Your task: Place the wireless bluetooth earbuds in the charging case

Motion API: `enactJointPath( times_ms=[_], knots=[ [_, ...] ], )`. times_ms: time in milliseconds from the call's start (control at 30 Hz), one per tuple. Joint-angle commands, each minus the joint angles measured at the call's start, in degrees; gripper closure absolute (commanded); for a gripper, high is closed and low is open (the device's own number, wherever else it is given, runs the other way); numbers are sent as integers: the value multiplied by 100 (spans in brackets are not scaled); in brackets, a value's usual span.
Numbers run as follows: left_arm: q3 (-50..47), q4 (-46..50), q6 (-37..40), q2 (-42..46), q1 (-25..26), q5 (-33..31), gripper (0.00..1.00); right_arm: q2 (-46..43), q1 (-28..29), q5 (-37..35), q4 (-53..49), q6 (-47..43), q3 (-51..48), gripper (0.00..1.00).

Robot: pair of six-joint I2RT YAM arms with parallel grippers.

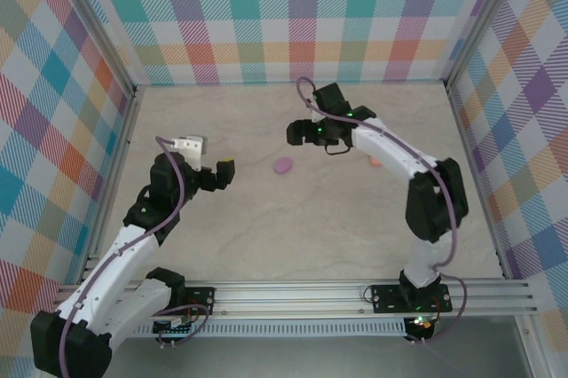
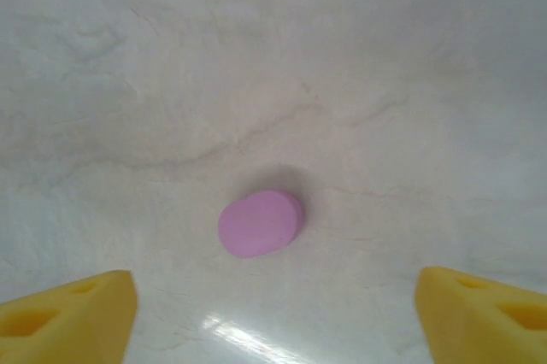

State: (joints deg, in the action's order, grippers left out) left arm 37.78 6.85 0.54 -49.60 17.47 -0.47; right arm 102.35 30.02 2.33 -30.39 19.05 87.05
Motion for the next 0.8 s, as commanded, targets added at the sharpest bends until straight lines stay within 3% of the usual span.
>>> enactJointPath(
  times_ms=[0, 100, 267, 433, 567, 667, 767],
  knots=[
    [120, -283, 261, -331, -244, 115, 0, -594, -216, -872, 377, -426, -545, 0],
    [-20, -686, 273, -631, -396, -22, 0, -1176, -456, -1195, 717, -572, -1068, 0],
    [-592, -1850, 94, -1004, -584, -904, 0, -2079, -950, -1970, 1389, -730, -2052, 0],
    [-968, -2698, 144, -1545, -743, -1404, 0, -2913, -1764, -2690, 2228, -746, -3299, 0],
    [-1236, -3483, 207, -1985, -802, -1608, 0, -3536, -2510, -2561, 3426, -616, -4485, 0],
    [-1389, -3971, 245, -2287, -831, -1645, 0, -3723, -2753, -2500, 4882, -1402, -5469, 0],
    [-1521, -4384, 267, -2557, -850, -1612, 0, -3566, -2904, -2488, 5174, -1667, -5752, 0]
  ],
)
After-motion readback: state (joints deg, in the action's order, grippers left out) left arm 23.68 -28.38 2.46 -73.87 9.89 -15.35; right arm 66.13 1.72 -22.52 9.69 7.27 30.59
